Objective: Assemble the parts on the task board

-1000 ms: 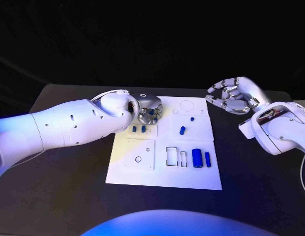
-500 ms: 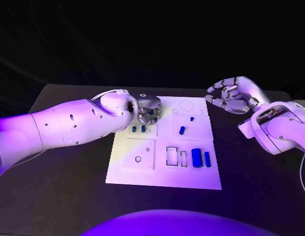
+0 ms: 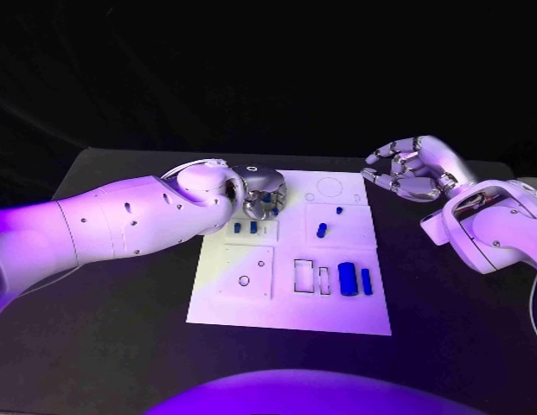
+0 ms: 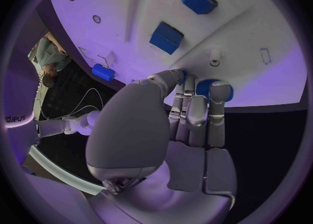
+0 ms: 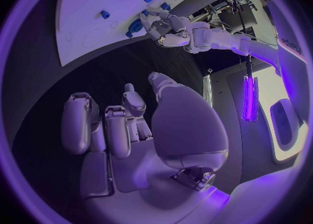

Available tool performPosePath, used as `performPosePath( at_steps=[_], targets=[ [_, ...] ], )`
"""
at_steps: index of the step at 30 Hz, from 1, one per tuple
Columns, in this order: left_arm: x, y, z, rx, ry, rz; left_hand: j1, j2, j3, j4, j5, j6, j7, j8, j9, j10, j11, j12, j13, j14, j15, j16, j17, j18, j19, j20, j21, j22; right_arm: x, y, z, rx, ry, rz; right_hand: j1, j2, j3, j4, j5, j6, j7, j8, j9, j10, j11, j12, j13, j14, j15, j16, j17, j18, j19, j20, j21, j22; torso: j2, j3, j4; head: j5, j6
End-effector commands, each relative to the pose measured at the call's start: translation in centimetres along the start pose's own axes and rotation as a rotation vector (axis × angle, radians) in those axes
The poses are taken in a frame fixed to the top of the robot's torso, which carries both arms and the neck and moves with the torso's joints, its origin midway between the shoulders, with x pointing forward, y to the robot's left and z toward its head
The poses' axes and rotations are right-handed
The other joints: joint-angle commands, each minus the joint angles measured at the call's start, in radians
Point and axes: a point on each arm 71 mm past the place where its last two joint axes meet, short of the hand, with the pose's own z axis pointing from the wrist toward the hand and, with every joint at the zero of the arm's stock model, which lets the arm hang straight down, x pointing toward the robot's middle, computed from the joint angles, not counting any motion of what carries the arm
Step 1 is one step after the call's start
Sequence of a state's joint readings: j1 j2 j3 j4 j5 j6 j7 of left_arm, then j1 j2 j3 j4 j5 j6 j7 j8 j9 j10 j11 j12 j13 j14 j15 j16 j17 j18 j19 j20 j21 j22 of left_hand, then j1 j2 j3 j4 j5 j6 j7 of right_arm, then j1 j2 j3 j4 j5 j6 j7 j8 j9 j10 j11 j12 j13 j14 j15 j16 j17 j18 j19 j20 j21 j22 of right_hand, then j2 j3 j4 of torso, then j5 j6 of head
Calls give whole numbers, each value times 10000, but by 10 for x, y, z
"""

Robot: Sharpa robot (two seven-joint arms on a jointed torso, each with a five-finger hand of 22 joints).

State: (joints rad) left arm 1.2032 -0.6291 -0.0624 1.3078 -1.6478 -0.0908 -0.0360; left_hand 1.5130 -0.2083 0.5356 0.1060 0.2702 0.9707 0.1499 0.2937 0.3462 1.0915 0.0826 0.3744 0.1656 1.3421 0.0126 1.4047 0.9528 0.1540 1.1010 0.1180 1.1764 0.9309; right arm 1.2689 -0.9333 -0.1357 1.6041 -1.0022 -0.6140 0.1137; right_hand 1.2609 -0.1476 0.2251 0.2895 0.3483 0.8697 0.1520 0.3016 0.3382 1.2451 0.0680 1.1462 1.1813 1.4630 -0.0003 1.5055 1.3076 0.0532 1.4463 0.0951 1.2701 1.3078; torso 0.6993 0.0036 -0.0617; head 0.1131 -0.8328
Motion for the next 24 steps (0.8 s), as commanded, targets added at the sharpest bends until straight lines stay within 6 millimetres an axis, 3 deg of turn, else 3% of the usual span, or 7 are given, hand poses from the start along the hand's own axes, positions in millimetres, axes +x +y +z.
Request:
performPosePath(
  at_steps=[1, 15, 24],
  targets=[
    [5, -2, -1, 201, -16, -64, -83, 1, 25, -73, -65, 99, -5, 53, 21, 117, -15, -18, 21, 75, -4, 66, -21, -60, 105, -11, 77, 34, 1, 2, 0, -146, 6, -20, -42, -46, 55, -2, 42, -59, -20, 56, 17, -12, -19, -57, -9, 725, -68, -52, 1374, 134, -67, 22, -40, 965, 0, 0, -5, 16, 22],
    [-5, -5, -10, 354, -483, -240, -175, 2, 31, -101, -68, 200, -24, 58, 24, 217, -37, -80, 19, 95, -25, 55, -75, -58, 105, -31, 89, 34, 0, 2, 0, -169, -37, -24, -42, -46, 55, -2, 42, -59, -20, 56, 17, -12, -19, -57, -9, 725, -68, -52, 1374, 134, -67, 22, -40, 965, -24, 17, 5, 47, 68],
    [-17, -2, -24, 262, -783, -372, -226, 3, 35, -116, -67, 269, -42, 64, 28, 291, -58, -117, 19, 107, -41, 50, -101, -65, 128, -41, 111, 66, 0, 1, 0, -164, -59, -26, -56, -46, 65, -1, 43, -40, -28, 77, 23, 30, -27, -38, -4, 728, -75, -53, 1380, 132, -60, 16, -41, 965, -10, 2, 14, 85, 138]
  ],
)
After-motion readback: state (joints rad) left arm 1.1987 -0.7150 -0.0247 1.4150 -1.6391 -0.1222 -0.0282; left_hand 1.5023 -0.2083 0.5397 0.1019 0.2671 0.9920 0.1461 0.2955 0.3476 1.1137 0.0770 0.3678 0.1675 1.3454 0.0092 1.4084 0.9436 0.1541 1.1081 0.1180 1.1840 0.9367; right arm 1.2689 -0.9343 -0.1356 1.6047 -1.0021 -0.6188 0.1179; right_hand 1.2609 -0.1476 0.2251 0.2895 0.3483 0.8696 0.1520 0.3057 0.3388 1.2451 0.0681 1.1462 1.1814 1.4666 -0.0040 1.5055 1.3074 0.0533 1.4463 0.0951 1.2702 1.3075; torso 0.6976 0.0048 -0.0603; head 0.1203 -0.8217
